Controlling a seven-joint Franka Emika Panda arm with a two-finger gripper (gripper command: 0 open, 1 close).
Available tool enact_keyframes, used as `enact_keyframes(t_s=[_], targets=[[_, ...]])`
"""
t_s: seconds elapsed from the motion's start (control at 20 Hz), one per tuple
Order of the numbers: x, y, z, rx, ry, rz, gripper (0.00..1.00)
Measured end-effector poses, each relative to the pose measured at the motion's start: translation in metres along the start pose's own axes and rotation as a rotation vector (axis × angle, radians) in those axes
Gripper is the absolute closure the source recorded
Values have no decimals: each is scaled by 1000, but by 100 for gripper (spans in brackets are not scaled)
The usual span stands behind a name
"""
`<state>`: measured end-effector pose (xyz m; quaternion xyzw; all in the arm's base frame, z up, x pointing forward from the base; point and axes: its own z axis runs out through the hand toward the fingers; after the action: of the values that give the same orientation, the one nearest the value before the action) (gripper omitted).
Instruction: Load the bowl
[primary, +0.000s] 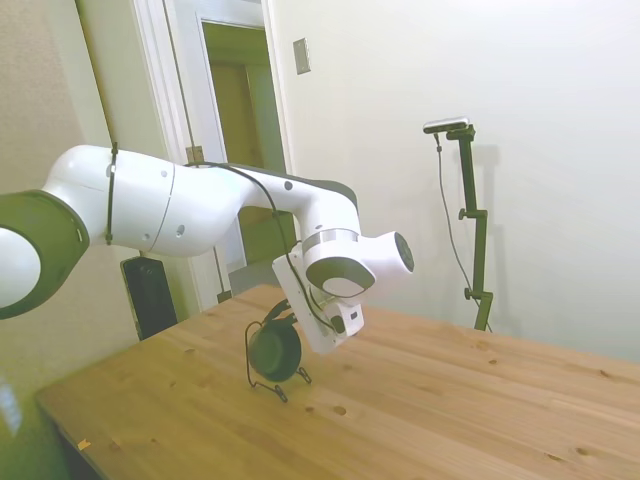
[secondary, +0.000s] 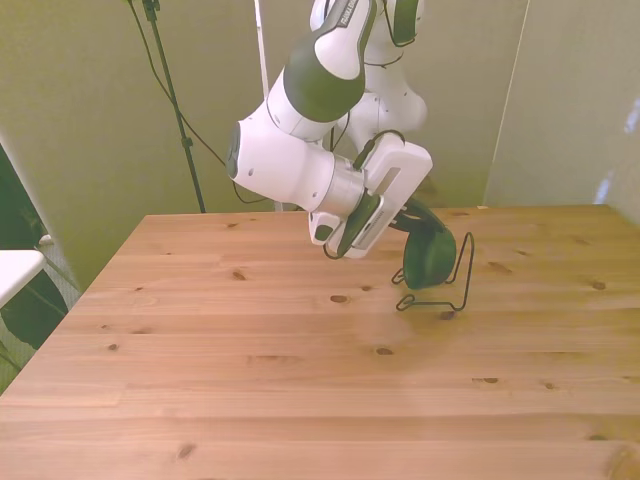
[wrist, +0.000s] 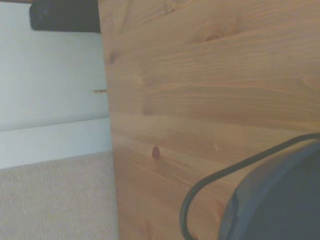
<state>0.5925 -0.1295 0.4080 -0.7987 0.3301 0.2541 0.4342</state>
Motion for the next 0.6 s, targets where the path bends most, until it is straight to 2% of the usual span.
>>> enact_keyframes(t_s=[0.15, 0.6], targets=[[2, 0, 0, 1, 2, -3, 100], [13, -3, 35, -21, -7, -19, 100]])
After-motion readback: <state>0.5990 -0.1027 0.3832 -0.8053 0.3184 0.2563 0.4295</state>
